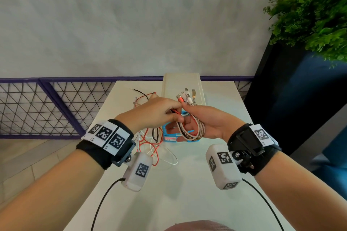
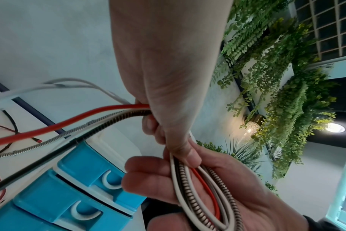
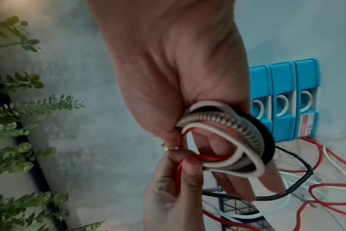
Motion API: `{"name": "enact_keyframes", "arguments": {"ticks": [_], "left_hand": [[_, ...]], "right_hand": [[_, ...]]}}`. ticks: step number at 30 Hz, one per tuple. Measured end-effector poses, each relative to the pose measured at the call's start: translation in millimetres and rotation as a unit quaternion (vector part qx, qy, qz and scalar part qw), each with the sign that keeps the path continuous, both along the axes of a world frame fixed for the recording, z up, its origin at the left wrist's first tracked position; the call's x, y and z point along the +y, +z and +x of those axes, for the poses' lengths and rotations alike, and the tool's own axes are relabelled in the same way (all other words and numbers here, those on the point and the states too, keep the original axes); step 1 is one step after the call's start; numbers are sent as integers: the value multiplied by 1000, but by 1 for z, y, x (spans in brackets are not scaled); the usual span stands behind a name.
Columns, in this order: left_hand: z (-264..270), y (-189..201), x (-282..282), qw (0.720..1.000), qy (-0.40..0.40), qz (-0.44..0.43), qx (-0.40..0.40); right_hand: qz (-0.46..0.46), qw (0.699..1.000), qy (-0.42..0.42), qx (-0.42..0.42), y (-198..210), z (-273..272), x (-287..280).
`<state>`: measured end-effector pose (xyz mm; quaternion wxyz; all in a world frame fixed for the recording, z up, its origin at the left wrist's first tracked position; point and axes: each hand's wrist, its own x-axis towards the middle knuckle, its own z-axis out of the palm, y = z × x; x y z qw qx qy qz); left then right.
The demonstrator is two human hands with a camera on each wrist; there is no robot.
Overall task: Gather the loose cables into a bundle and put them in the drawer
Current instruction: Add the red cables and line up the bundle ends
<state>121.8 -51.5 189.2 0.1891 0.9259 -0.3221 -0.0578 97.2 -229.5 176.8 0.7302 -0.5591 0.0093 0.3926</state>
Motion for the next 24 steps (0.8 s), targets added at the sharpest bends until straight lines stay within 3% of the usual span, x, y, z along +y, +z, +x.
{"name": "enact_keyframes", "arguments": {"ticks": [6,9,12,15,17,21,24], "left_hand": [[-7,-1,-9,988,77,-121,64],[-8,-1,-13,983,98,-137,74],[-2,2,-9,969,131,-136,161],[2,3,0,924,124,-183,312],[4,2,5,893,140,-213,371],[2,0,7,919,128,-113,355],[-1,2,5,928,91,-101,347]], "right_hand": [[-27,998,8,-51,-4,-4,5],[-36,996,-4,-77,-9,-2,5],[-46,996,4,-83,-7,0,5],[-71,993,8,-98,-6,-1,4],[-78,991,8,-112,-8,-3,4],[-90,986,-10,-142,-9,-4,3],[-102,985,-8,-136,-12,-4,4]]}}
